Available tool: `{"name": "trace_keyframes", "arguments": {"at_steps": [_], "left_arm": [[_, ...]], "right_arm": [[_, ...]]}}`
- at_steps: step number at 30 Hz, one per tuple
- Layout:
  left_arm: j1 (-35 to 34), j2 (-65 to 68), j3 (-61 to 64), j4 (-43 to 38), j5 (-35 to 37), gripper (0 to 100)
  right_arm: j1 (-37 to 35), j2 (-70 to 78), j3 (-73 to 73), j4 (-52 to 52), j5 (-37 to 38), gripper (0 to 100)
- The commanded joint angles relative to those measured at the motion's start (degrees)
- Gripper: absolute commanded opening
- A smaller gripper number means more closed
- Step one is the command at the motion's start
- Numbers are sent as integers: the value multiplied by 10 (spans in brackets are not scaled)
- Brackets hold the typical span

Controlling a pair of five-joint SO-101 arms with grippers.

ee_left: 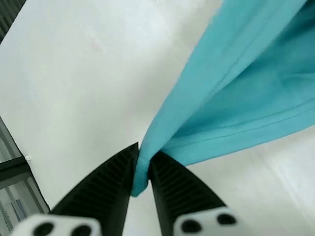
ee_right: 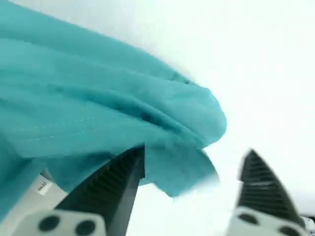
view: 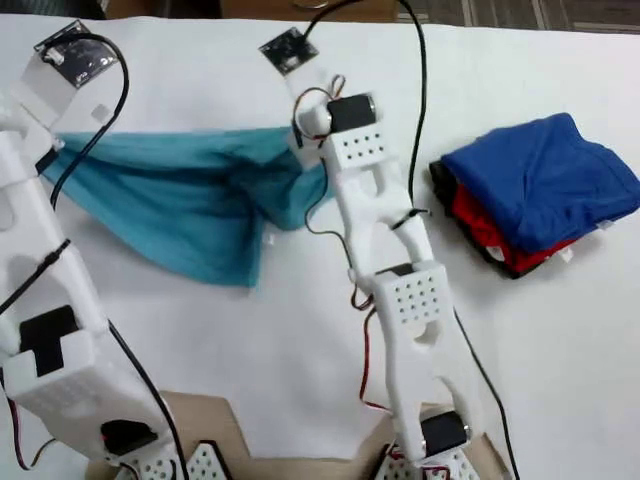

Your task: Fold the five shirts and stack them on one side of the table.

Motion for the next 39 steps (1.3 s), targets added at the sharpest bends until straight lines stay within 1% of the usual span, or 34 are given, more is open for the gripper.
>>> {"name": "trace_keyframes", "arguments": {"at_steps": [1,4,7,9,12,13,14,18,23,26,29,32,39], "left_arm": [[0,-3,-19,1,4,20],[0,-3,-19,3,4,20],[0,-3,-19,3,4,20],[0,-3,-19,3,4,20],[0,-3,-19,-2,4,20],[0,-3,-19,-2,4,20],[0,-3,-19,-2,4,20],[0,-3,-19,-2,4,20],[0,-3,-19,-2,4,20],[0,-3,-19,0,4,20],[0,-3,-19,1,4,20],[0,-3,-19,3,4,20],[0,-3,-19,1,3,20]], "right_arm": [[7,-26,-31,0,5,188],[7,-26,-29,1,5,141],[1,-26,-28,19,5,144],[-18,-26,-28,58,5,193],[-59,-24,-27,114,5,329],[-69,-25,-27,122,5,357],[-77,-25,-27,124,7,364],[-107,-21,-25,124,49,351],[-123,16,-26,105,53,351],[-114,38,-26,73,55,351],[-101,53,-26,36,94,351],[-85,57,-26,6,112,351],[-74,34,-27,-1,147,351]]}}
